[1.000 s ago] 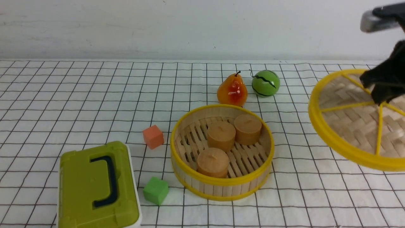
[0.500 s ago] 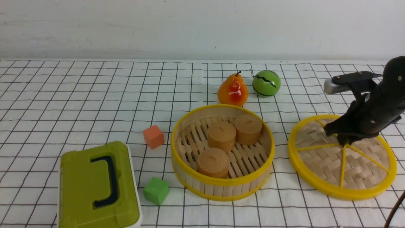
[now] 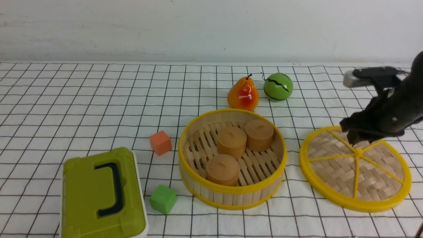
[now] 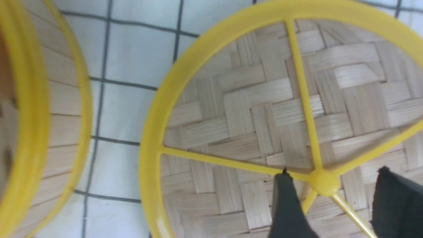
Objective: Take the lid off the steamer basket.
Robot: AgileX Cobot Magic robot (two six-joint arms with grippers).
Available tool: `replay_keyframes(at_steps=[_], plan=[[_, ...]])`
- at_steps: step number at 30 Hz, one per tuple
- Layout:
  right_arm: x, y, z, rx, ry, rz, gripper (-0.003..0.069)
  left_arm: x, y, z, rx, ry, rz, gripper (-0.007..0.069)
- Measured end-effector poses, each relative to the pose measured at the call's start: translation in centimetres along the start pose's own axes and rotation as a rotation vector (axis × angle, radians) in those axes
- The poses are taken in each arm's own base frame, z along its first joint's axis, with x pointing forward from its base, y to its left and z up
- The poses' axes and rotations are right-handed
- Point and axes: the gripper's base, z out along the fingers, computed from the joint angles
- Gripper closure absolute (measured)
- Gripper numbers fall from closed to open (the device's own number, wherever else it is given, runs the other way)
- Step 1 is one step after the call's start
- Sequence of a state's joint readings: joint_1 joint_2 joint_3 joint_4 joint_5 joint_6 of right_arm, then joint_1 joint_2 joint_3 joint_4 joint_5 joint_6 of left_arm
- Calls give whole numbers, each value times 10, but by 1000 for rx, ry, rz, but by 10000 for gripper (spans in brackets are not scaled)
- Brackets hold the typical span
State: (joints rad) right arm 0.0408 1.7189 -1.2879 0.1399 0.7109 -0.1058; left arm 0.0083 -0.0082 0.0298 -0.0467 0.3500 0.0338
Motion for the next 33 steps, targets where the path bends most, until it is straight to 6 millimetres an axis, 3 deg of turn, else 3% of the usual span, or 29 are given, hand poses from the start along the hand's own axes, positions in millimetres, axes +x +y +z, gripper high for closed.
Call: replay_keyframes(at_steps=[1,2,4,6,8,11,12,13,16,17,19,25,33], plan=[[-2,3,-20,-10,-45,3,312,0,0,0,0,0,0,386],[-3,3,-27,-11,-62,2,313,0,0,0,0,0,0,386],[0,9,-73,-30,-178,-4,357,0,0,0,0,0,0,386],[8,13,-102,-38,-249,-11,394,0,0,0,0,0,0,386],[20,16,-129,-44,-317,-17,446,0,0,0,0,0,0,386],[35,18,-151,-45,-372,-21,498,0,0,0,0,0,0,386],[50,19,-165,-45,-408,-25,548,0,0,0,0,0,0,386],[52,19,-167,-45,-411,-25,548,0,0,0,0,0,0,386],[84,21,-189,-45,-475,-31,636,0,0,0,0,0,0,386],[85,21,-190,-46,-481,-31,645,0,0,0,0,0,0,386],[107,23,-206,-56,-547,-27,678,0,0,0,0,0,0,386],[149,26,-235,-71,-695,-28,681,0,0,0,0,0,0,386],[178,29,-250,-89,-731,-41,681,0,0,0,0,0,0,386]])
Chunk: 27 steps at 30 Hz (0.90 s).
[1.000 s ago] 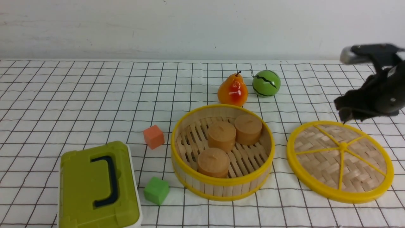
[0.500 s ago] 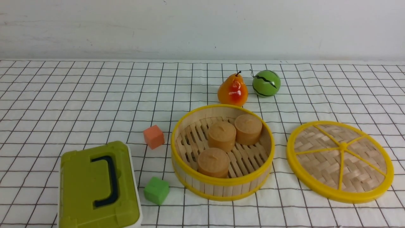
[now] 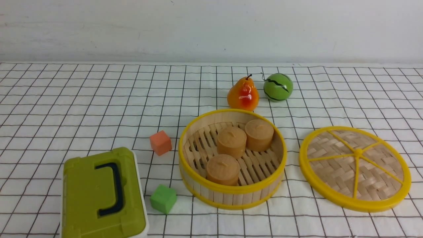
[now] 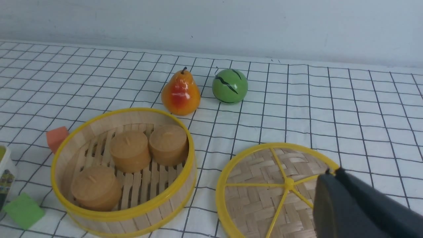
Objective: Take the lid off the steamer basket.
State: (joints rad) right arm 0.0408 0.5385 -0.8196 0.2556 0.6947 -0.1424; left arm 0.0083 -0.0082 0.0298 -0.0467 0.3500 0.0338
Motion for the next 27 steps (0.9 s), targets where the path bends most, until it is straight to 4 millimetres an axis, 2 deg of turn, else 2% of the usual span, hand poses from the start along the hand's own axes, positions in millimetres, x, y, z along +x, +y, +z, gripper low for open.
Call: replay_keyframes(at_steps=[9,15,18,19,20,24,27], plan=[[4,1,-3,-7,8,4,676,0,0,0,0,0,0,386],[31,-9,4,66,-72,-50,676,0,0,0,0,0,0,386],[69,-17,9,119,-167,-68,676,0,0,0,0,0,0,386],[71,-17,8,120,-179,-67,676,0,0,0,0,0,0,386],[91,-20,11,130,-217,-51,676,0,0,0,0,0,0,386],[142,-25,18,142,-267,-30,676,0,0,0,0,0,0,386],[169,-28,23,151,-260,-15,676,0,0,0,0,0,0,386]])
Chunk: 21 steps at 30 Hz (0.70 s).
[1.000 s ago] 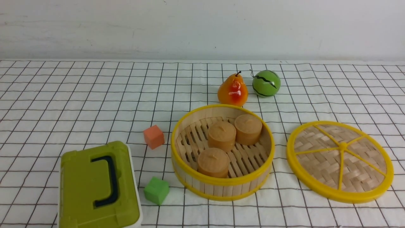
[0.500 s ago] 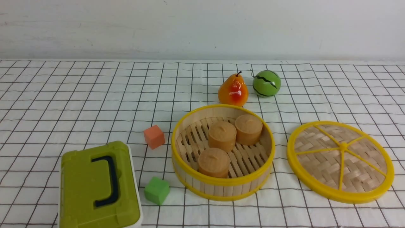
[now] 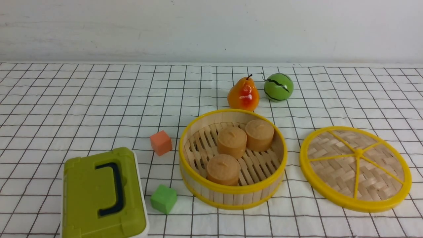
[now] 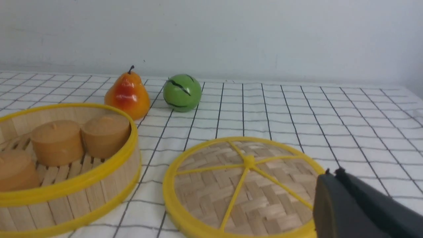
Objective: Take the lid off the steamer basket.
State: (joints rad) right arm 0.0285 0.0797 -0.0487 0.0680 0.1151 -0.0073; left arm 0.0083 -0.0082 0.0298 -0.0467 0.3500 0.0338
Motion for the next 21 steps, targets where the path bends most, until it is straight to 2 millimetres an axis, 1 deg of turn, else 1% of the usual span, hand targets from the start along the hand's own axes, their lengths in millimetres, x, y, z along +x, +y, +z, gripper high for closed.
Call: replay_keyframes(at_steps=[1,4,12,21], plan=[[13,-1,0,8,12,18,676,0,0,0,0,0,0,386],[24,-2,-3,21,36,61,676,0,0,0,0,0,0,386],[40,-5,-6,60,196,112,676,0,0,0,0,0,0,386],[42,-5,-7,68,244,113,674,0,0,0,0,0,0,386]])
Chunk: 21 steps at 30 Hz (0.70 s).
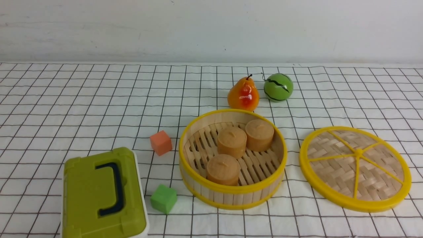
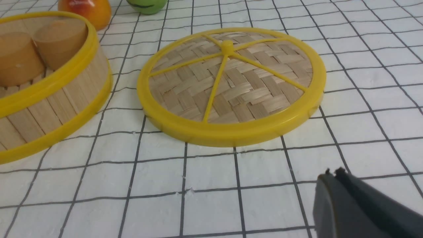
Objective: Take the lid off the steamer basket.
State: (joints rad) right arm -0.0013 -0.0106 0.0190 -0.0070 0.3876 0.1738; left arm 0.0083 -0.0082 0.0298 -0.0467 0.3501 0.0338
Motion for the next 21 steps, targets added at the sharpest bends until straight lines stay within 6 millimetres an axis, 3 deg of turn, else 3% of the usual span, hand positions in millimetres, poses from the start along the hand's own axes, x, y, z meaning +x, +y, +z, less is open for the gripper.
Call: replay_keyframes(at_steps=[21], plan=[[0,0,0,0,0,1,656,0,0,0,0,0,0,386]])
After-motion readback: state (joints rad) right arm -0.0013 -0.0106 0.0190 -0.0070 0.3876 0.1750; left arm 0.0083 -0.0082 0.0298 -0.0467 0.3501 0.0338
